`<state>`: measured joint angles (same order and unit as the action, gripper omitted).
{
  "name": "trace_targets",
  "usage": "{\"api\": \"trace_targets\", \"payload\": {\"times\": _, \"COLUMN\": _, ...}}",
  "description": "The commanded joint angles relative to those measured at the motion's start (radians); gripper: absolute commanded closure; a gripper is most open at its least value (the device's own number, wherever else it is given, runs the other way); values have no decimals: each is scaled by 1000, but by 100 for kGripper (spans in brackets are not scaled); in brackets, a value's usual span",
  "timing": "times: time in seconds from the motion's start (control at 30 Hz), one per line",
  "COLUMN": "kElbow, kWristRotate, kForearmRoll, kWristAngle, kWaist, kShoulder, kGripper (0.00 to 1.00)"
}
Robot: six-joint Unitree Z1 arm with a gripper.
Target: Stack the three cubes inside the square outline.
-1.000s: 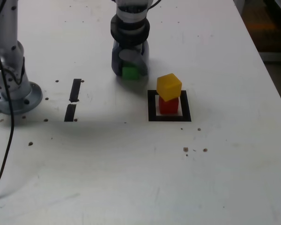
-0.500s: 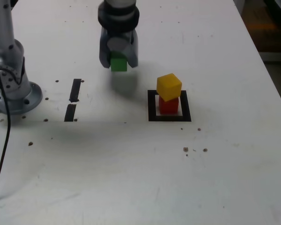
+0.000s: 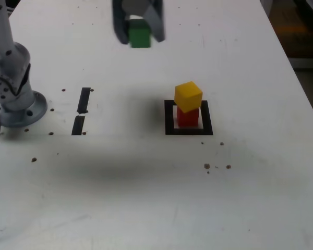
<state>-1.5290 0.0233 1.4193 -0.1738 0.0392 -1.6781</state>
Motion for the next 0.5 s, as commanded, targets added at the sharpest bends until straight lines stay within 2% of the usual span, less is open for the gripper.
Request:
{"api": "trace_targets", "payload": {"times": 0.0, "kElbow": -42, "kWristRotate": -18, "kForearmRoll": 2, "kWristAngle": 7, "kWaist": 16, "kShoulder": -19, "kGripper": 84}}
{"api": "trace_targets", "payload": {"times": 0.47, "kElbow": -185, "kWristRotate": -142, "kForearmRoll": 15, "kWristAngle": 38, "kWaist": 135, "kShoulder": -155, "kGripper": 84}}
